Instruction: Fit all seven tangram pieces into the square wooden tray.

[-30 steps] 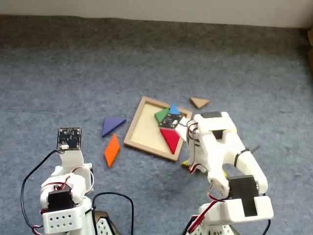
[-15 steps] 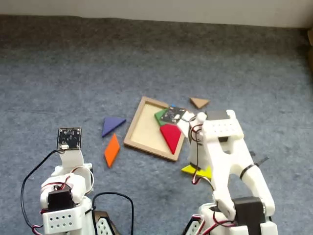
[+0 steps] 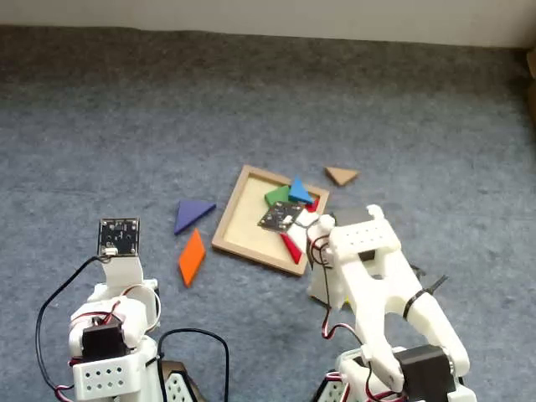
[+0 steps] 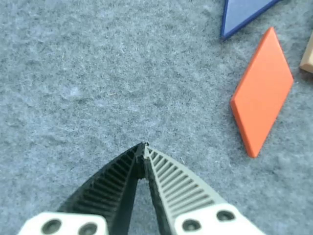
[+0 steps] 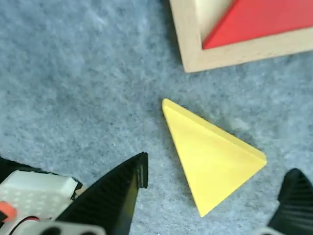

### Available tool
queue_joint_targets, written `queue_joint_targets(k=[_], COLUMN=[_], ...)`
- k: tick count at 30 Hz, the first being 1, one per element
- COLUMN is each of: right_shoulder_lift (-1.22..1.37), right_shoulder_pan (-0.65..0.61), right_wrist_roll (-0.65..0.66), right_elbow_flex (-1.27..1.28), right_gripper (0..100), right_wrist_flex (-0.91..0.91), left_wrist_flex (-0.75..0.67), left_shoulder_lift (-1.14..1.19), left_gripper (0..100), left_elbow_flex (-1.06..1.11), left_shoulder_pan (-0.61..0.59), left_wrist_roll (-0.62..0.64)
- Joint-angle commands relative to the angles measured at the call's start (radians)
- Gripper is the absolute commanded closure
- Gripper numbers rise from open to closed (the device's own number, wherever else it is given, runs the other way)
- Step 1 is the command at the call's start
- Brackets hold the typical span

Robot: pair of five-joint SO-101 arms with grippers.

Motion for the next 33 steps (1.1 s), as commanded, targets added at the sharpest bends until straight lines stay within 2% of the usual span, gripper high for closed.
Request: queue_joint_targets(k=[1,12,19,30,33], right_shoulder_lift=[-0.036,-0.024,0.071,0.082,0.082], right_shoulder_pan=[-0.005,0.067,0.097,0.088,0.053], right_wrist_roll=[-0.008,-0.005,0.054,0.055,0.052], right_elbow_flex=[0.030,0.062,0.114,0.113,0.113], right_gripper=[56.8,57.0,57.0,57.0,57.0], right_wrist_flex=[-0.064,-0.119,-0.205,-0.205,-0.203], left_wrist_flex=[-0.002,-0.002,-0.002,-0.002,-0.002], left_shoulder_lift=[-0.027,-0.027,-0.027,-0.027,-0.027], left_gripper=[99,99,99,99,99], left_elbow_flex=[0.019,0.019,0.019,0.019,0.019], left_shoulder_pan=[-0.010,-0.010,-0.012,-0.012,-0.012], left_wrist_roll=[-0.003,-0.003,-0.003,-0.003,-0.003])
